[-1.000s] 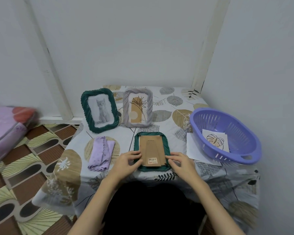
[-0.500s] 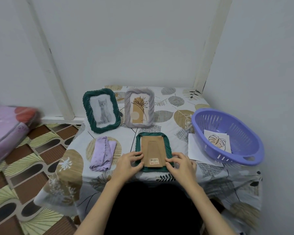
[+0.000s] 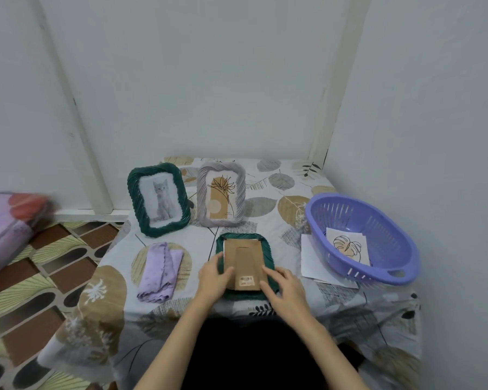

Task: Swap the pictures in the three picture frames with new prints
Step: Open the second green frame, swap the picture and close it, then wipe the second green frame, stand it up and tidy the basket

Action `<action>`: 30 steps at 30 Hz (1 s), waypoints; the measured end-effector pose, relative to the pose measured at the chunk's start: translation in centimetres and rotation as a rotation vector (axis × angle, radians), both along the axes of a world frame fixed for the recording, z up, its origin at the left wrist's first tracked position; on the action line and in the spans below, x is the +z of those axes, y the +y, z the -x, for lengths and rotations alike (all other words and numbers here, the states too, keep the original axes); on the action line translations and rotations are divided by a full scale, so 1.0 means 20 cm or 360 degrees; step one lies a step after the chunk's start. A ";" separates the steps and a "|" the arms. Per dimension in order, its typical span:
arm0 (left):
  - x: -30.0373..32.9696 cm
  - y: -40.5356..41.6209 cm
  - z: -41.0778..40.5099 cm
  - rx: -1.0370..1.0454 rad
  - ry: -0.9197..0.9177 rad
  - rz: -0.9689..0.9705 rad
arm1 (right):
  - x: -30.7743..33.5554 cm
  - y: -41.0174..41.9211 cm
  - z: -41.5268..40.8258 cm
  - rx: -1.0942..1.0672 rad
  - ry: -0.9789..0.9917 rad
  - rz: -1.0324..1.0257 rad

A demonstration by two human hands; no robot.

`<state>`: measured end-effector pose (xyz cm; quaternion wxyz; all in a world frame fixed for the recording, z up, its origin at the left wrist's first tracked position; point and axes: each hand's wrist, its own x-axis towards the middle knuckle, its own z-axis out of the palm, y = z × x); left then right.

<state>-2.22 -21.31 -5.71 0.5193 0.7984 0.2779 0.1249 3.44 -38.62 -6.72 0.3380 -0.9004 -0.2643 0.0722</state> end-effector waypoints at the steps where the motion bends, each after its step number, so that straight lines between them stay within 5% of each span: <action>1: 0.03 0.01 0.00 0.0135 -0.0164 0.0372 | 0.02 0.00 -0.01 0.0012 0.0053 -0.0006; 5: 0.20 0.03 0.02 0.0265 -0.0643 0.1647 | 0.17 0.03 -0.01 0.0075 0.0051 -0.0168; 10: 0.22 0.03 0.01 -0.0069 -0.0652 0.1906 | 0.37 0.12 0.06 0.0417 -0.0376 0.0088; 12: 0.22 0.03 0.01 -0.0135 -0.0635 0.1850 | 0.38 0.13 0.04 0.0386 -0.0530 0.0218; 15: 0.19 0.03 0.03 -0.0052 -0.0543 0.1567 | 0.38 0.11 0.00 0.0207 -0.0474 -0.0072; 18: 0.11 0.02 0.06 0.0038 -0.0386 0.1150 | 0.41 0.08 -0.02 0.0014 -0.0019 -0.0786; 21: 0.09 -0.02 0.10 -0.0032 -0.0427 0.1163 | 0.37 0.10 0.02 -0.0061 0.0415 -0.1162; 26: 0.07 0.06 0.14 0.0015 -0.0259 0.0509 | 0.17 0.13 0.09 -0.0047 0.0480 -0.0655; 30: 0.04 0.14 0.14 -0.0155 0.0194 -0.0427 | 0.06 0.13 0.11 0.0054 0.0219 0.0104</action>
